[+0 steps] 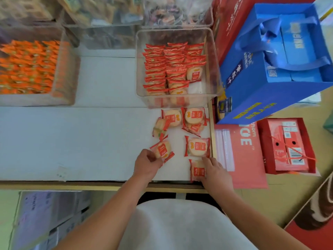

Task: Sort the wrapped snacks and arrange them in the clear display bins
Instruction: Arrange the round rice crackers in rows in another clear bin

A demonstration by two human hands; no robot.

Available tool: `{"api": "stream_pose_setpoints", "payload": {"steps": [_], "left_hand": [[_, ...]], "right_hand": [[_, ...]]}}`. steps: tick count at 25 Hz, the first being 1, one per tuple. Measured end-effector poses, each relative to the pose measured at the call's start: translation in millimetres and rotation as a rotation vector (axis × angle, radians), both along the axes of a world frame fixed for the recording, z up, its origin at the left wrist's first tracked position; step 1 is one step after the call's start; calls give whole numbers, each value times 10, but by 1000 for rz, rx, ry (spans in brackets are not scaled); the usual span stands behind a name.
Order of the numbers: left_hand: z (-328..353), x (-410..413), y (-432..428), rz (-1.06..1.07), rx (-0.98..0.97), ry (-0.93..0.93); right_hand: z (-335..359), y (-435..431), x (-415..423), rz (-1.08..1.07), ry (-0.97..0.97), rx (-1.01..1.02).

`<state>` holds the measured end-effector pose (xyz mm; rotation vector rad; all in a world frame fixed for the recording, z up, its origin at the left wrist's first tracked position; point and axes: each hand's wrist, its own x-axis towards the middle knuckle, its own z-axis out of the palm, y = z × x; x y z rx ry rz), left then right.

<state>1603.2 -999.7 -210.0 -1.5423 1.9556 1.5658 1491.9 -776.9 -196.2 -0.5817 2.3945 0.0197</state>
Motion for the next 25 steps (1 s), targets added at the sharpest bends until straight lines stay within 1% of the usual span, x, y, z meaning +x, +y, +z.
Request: {"api": "stream_pose_setpoints", "payload": {"steps": [2,4,5,6,8,11,13,14,16,18,21,23,25], "left_hand": [[92,99,-37,72,100,49],[212,174,-66,91,150,88],[271,206,-82,95,162,104],[330,225,-99,101,172,118],[421,249,-125,95,188,139],[589,245,-160,68,196,199],[752,223,-181,44,182,282],[844,206,-197,26,144,316],[1026,163,-230,-16,67,367],[1167,123,-248,-48,32,403],[1323,103,-270,-100,-9,425],[1444,106,-262,-178,-5,462],[1539,117,-235,-320,-4,472]], "right_hand": [[4,16,6,79,94,65],[33,23,14,138,192,151],[53,32,28,143,218,162],[86,34,38,128,224,131],[231,1,31,-15,152,-62],[603,-150,-42,-345,-114,-393],[848,-255,-109,-484,-252,-548],[957,-294,-138,-504,-287,-598],[1130,-337,-198,-470,-305,-637],[1258,-357,-251,-438,-276,-665],[1413,-381,-275,-464,-189,-753],[1492,-411,-272,-436,-194,-811],[1528,-451,-284,-401,-202,-836]]}}
